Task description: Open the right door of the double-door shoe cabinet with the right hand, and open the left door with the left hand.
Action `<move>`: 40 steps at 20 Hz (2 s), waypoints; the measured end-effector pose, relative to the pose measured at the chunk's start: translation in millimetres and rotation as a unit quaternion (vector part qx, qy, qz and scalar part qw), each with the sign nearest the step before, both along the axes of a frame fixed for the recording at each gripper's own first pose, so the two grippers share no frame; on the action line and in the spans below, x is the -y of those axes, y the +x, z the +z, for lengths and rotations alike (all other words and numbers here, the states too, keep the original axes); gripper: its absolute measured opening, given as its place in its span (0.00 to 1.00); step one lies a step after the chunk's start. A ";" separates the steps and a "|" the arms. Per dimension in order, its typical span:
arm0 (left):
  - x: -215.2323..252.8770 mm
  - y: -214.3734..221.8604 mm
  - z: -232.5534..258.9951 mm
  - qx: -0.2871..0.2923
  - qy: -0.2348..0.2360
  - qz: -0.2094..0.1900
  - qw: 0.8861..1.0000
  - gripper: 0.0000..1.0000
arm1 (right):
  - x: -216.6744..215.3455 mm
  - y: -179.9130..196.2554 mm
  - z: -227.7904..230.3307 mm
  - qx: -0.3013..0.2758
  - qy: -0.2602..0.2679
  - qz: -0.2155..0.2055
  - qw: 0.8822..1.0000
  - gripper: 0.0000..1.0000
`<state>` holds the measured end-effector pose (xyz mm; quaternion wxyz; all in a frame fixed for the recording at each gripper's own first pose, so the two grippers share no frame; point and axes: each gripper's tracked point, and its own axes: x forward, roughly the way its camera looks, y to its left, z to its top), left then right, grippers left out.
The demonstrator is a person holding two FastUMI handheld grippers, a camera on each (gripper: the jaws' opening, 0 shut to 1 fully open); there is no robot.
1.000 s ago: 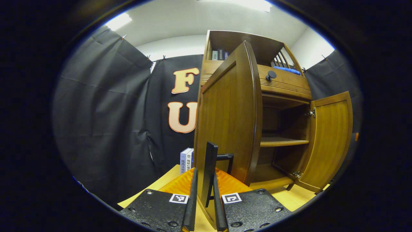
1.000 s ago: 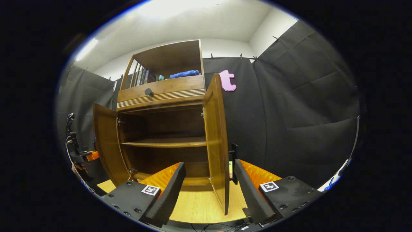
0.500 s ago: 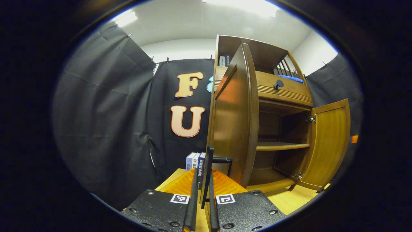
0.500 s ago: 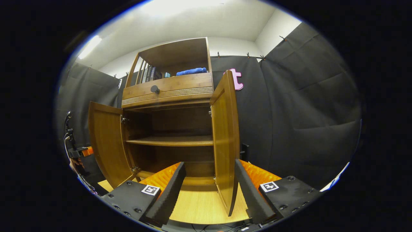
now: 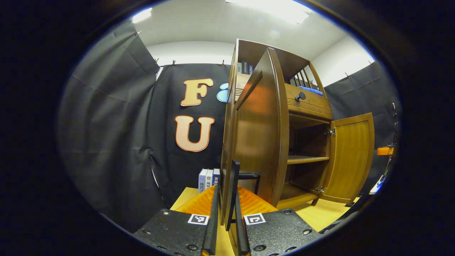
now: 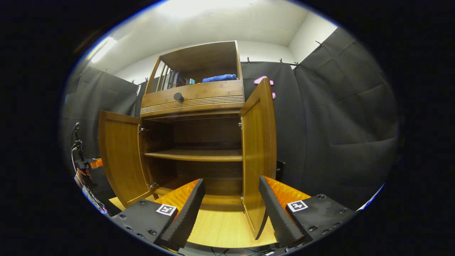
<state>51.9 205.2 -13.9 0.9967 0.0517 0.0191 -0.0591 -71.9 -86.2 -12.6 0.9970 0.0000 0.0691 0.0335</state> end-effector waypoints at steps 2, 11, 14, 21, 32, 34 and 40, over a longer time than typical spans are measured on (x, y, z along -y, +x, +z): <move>-5.9 -3.9 -0.1 -0.003 -0.006 0.007 1.000 0.23 | -4.8 1.4 0.0 0.000 0.001 0.005 1.000 0.98; -5.4 -69.5 20.2 0.012 0.007 0.049 0.999 0.21 | -29.1 18.2 -4.7 0.000 0.010 0.031 0.999 0.98; 20.6 -80.9 32.9 0.025 0.006 0.038 0.999 0.17 | -36.4 25.2 -7.5 0.000 0.020 0.041 0.999 0.98; 85.7 -73.0 42.6 0.027 -0.017 0.017 0.999 0.21 | -47.1 30.4 -7.5 0.006 0.030 0.051 0.998 0.98; 168.5 -40.3 29.8 0.024 -0.048 0.011 0.999 0.31 | -51.3 31.5 -16.9 0.001 0.024 0.057 0.998 0.98; 175.3 -38.5 28.1 0.022 -0.060 0.012 0.998 0.39 | -49.2 30.8 -15.9 0.001 0.025 0.056 0.998 0.98; 178.4 -37.6 28.4 0.026 -0.034 0.025 0.999 0.82 | -42.1 28.4 -11.9 0.009 0.028 0.054 0.998 0.98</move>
